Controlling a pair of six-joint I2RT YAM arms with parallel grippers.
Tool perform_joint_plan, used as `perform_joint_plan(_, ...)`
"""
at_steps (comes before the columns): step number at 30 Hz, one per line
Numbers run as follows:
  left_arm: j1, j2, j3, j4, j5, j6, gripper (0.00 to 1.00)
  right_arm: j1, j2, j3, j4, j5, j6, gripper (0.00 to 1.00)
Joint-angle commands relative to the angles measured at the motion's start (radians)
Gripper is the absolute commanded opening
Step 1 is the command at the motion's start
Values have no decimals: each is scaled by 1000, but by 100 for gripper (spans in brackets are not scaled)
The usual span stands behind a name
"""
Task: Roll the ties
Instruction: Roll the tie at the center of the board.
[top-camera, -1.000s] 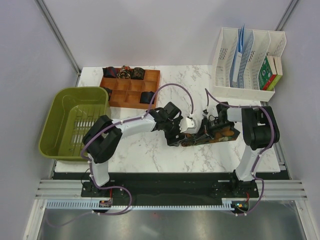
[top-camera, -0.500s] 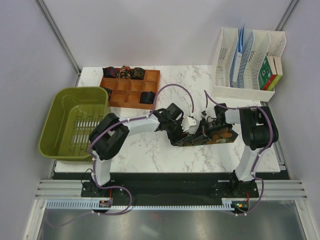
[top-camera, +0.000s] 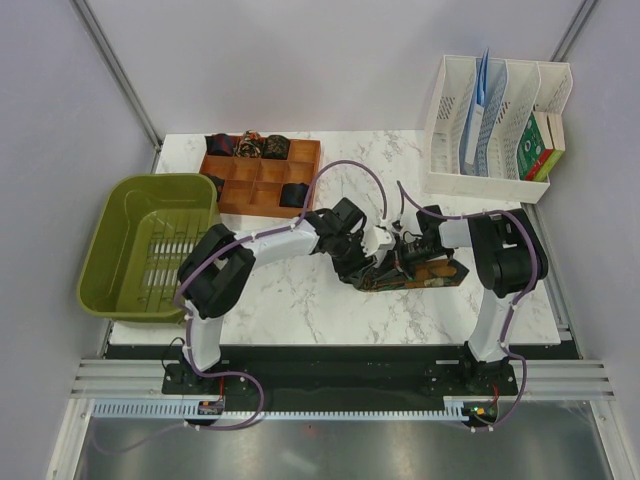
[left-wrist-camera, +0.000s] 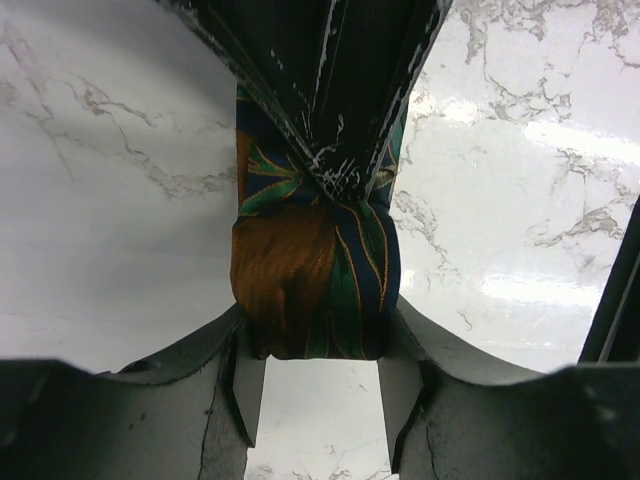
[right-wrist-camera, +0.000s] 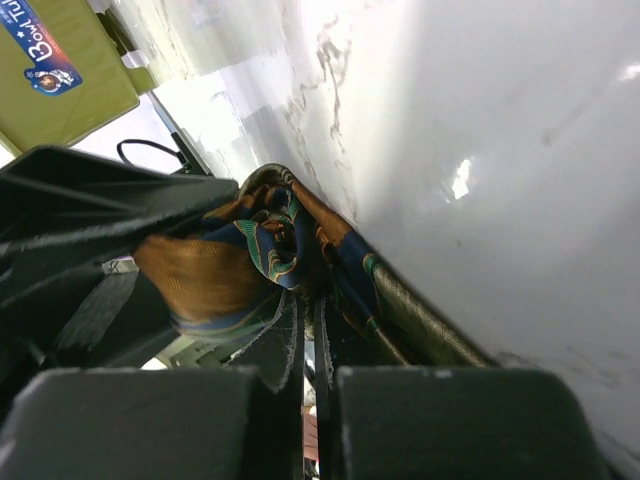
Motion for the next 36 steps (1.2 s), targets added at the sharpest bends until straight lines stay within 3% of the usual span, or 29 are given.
perform_joint_plan(1, -50, 35, 120, 68, 62, 50, 51, 54, 67, -20, 55, 224, -13, 0)
perform_joint_plan(9, -113, 113, 125, -21, 21, 192, 52, 78, 65, -9, 80, 196, 8, 1)
perform_joint_plan(14, -109, 81, 42, -22, 2, 219, 51, 84, 56, -20, 91, 198, 2, 0)
perform_joint_plan(19, -81, -11, -76, 41, 18, 237, 66, 84, 73, -34, 88, 227, -23, 0)
perform_joint_plan(26, -54, -80, -137, 136, -51, 205, 78, 86, 102, -31, 140, 247, -4, 0)
perform_joint_plan(32, -44, -60, -154, 225, -192, 153, 75, 89, 116, 0, 210, 267, 13, 0)
perform_joint_plan(36, -9, -70, -160, 242, -177, 107, 75, 94, 87, 31, 201, 285, -21, 0)
